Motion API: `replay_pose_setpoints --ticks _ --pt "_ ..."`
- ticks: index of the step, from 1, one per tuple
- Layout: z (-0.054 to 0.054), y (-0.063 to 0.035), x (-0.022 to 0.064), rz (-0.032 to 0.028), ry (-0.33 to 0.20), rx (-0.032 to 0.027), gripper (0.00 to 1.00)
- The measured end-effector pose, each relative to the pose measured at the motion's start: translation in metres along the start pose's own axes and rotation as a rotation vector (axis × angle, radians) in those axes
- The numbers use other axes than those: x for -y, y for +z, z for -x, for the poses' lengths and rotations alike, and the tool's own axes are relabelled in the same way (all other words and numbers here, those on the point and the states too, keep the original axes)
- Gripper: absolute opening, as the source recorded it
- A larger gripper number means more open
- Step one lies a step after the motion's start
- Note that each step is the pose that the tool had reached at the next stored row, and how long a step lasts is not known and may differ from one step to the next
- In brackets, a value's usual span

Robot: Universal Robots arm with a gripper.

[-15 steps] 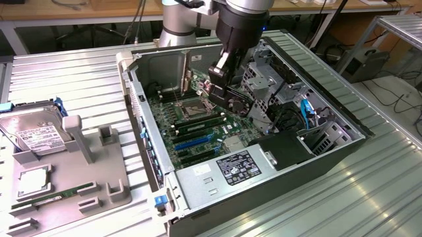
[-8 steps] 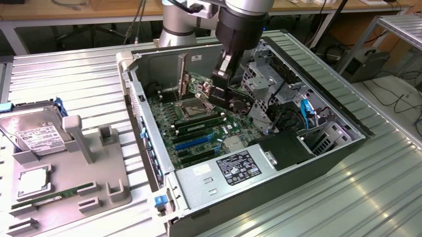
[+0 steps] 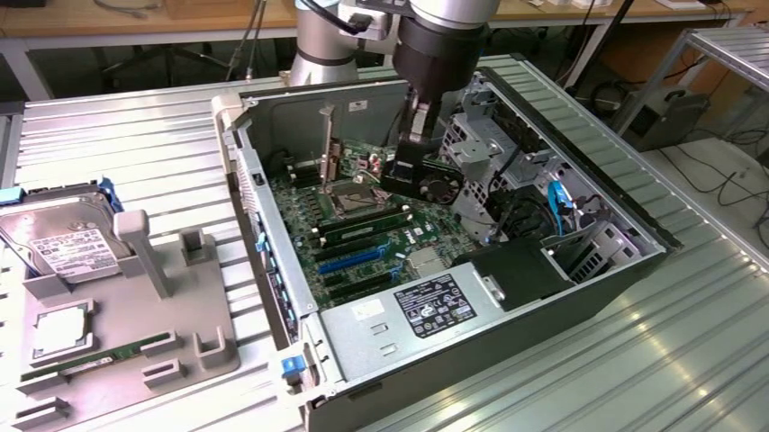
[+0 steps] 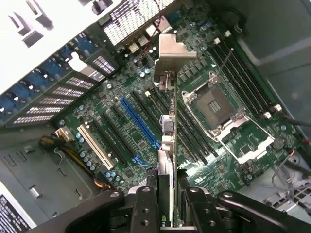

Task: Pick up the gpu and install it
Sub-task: 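Insert the gpu into the slot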

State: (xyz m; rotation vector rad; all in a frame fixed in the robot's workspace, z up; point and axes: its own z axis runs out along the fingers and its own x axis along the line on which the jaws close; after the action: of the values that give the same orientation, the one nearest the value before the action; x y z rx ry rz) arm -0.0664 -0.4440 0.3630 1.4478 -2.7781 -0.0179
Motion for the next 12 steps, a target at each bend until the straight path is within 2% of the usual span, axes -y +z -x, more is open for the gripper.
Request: replay_pose_setpoints --ticks 12 --pt "0.0001 0.0006 0.0000 -0.0004 -0.225 -0.0030 0.26"
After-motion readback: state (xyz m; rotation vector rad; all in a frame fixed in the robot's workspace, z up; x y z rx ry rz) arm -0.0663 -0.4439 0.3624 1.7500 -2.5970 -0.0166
